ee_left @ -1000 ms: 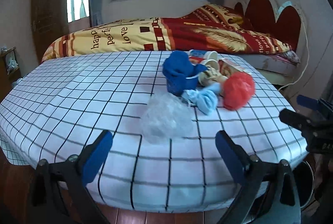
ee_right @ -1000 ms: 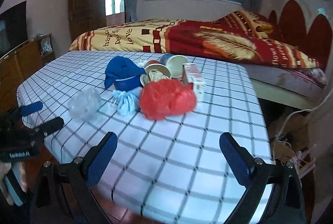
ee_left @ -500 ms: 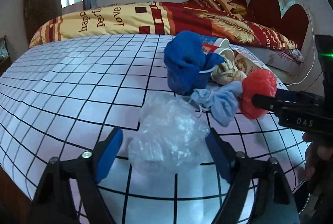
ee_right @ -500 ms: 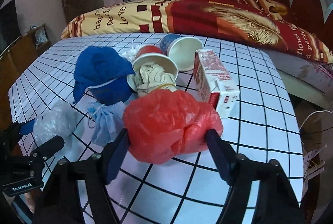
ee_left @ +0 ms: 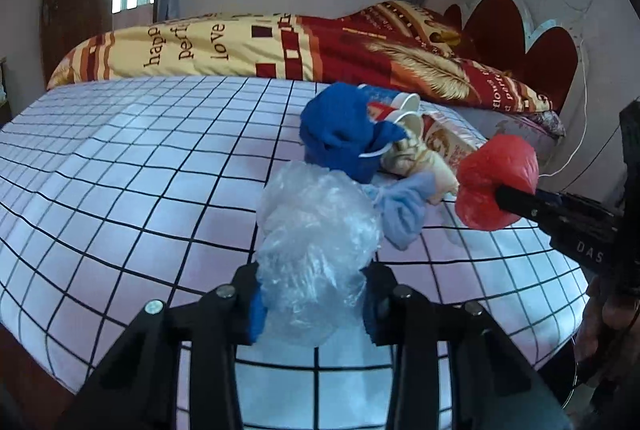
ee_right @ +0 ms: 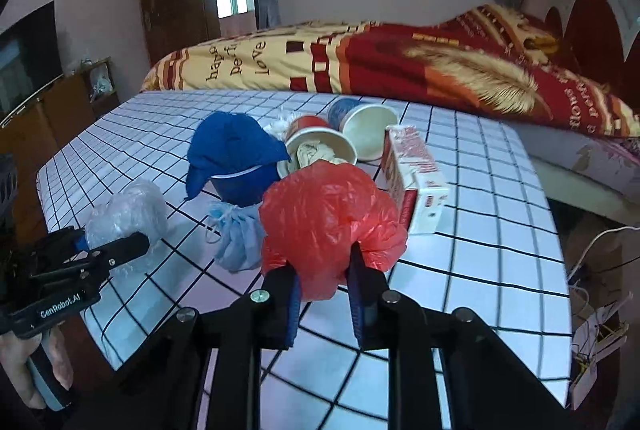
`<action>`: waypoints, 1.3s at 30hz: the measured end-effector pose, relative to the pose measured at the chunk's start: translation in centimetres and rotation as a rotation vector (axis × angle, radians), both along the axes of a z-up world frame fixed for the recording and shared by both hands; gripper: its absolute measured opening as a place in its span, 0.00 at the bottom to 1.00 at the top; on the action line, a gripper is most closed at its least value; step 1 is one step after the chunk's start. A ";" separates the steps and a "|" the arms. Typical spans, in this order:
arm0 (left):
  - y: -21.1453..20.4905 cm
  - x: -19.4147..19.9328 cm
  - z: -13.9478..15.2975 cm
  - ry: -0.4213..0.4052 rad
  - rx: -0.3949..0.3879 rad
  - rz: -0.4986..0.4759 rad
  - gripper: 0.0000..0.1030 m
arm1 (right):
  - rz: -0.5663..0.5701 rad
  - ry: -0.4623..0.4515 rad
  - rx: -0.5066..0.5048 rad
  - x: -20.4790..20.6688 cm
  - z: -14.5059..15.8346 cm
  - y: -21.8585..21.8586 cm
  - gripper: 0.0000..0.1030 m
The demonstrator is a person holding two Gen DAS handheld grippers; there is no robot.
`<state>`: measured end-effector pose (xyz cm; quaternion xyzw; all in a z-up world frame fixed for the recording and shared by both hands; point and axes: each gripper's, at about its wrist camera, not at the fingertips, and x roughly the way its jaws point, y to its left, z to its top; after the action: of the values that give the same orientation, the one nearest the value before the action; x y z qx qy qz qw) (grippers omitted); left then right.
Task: Collect trash
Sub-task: 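Grasp the red plastic bag with the right tool while the left tool grasps the clear plastic bag, then carry both bags over the black bin and open both tools to drop them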
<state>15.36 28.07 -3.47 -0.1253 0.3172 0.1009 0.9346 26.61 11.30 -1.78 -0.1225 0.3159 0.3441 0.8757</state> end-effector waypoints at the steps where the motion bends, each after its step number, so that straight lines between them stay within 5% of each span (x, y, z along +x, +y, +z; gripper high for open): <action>1: -0.3 -0.3 0.3 -0.003 0.008 -0.004 0.38 | -0.005 -0.013 0.001 -0.5 0.3 -0.5 0.21; 22: -10.0 -4.4 3.2 -0.055 0.062 -0.164 0.38 | -0.145 -0.088 0.064 -8.5 4.3 -14.5 0.21; 39: -20.3 -3.3 3.5 -0.066 0.069 -0.379 0.38 | -0.408 -0.085 0.065 -12.4 3.9 -27.9 0.21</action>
<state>12.09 7.76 0.01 -0.0344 0.3008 -0.0701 0.9505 14.17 -16.59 2.09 -0.0421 0.2858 0.1644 0.9431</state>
